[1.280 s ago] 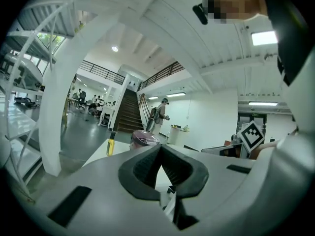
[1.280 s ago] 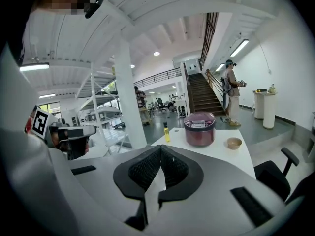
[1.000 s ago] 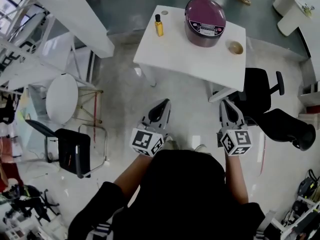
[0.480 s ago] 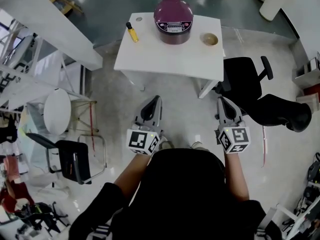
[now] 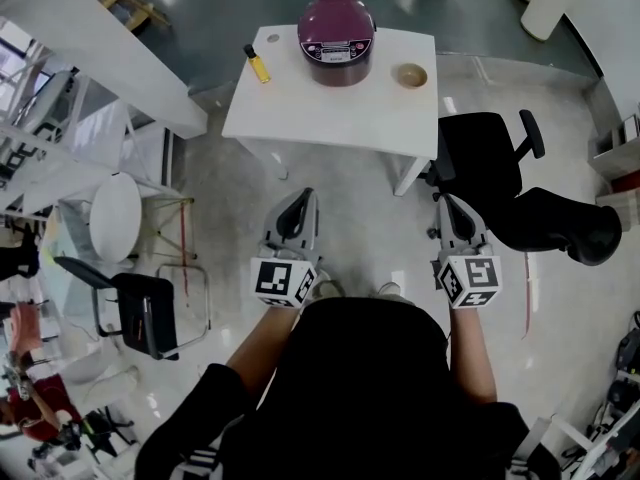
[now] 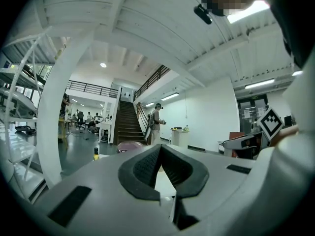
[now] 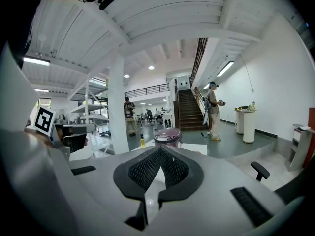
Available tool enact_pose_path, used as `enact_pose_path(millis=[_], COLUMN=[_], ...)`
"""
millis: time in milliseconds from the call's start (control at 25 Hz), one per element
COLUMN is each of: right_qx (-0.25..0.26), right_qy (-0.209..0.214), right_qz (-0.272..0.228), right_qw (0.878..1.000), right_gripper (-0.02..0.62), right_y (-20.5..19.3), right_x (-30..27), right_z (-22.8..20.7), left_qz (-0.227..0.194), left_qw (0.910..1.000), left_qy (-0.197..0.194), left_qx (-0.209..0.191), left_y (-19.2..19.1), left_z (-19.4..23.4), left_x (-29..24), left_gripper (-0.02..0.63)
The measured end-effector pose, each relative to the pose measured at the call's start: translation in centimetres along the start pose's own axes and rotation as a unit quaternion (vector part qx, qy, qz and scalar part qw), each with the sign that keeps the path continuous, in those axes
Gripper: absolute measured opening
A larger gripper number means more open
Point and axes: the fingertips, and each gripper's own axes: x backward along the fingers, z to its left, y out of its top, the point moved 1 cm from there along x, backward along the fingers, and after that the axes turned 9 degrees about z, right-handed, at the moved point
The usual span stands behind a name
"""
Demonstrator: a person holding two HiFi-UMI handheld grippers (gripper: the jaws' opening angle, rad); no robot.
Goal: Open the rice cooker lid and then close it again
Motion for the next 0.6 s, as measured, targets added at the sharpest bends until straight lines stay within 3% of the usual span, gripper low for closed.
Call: enact_pose_path(millis=[600], right_qx=[0.018], right_qy=[0.012], right_qz=[-0.015], right_qw=[1.0], right_gripper=[-0.002], right_y=[0.5], right_x=[1.4], right_z=[-4.3], left_qz=[0.01], left_qw=[0.9999], left_qy=[0.005], left_qx=[-0.001], left_y=[-0.1], left_z=[-4.5], left_x=[-1.0], left_gripper=[0.002])
